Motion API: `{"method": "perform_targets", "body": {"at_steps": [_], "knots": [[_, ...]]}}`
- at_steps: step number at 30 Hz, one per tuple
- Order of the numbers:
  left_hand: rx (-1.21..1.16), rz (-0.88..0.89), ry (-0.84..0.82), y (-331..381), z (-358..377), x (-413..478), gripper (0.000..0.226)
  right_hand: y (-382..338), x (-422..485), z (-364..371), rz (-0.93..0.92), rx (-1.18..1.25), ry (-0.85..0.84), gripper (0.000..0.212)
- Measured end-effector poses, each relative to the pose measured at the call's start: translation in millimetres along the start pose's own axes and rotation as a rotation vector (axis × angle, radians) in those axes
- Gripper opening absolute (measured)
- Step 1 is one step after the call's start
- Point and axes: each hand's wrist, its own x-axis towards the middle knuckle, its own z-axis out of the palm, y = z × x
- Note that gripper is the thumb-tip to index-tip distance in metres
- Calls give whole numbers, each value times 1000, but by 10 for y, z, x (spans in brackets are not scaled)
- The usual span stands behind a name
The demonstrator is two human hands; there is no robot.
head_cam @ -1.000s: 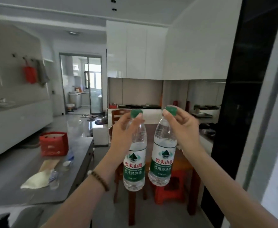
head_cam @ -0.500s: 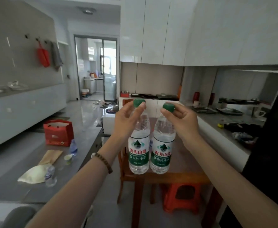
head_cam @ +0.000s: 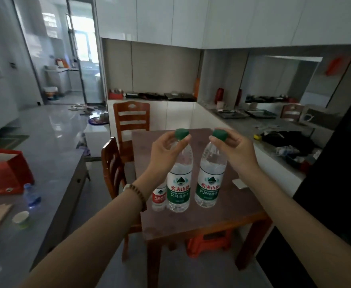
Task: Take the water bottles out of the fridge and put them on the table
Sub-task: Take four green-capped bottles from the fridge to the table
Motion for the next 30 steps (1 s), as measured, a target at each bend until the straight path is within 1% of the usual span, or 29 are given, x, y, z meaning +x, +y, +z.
{"method": "perform_targets", "body": {"at_steps": [2, 6, 10, 14, 16, 19, 21, 23, 25, 30], "knots": [[40, 6, -35, -207, 92, 231, 25, 214, 225, -34, -5, -19, 4, 22], [136, -7, -125, -657, 277, 628, 29, 715, 643, -123, 45, -49, -14, 29], [116, -92, -111, -1146, 433, 953, 29, 1230, 1022, -178, 74, -56, -99, 30], [205, -136, -157, -1594, 559, 1201, 30, 1775, 1365, -220, 116, -58, -192, 31], [299, -153, -186, -1777, 552, 1345, 29, 2013, 1510, -228, 149, -47, -229, 31], [617, -107, -334, -1969, 502, 1563, 27, 2306, 1665, -200, 172, -49, -319, 29], [781, -95, -399, -2040, 514, 1635, 31, 2466, 1729, -172, 187, -57, -370, 29], [846, -112, -375, -2104, 527, 1675, 37, 2611, 1779, -142, 211, -49, -387, 32], [860, -151, -335, -2187, 489, 1705, 39, 2738, 1818, -105, 231, -44, -403, 33], [931, -216, -346, -2352, 402, 1740, 43, 2972, 1850, 5, 239, -44, -475, 28]]}}
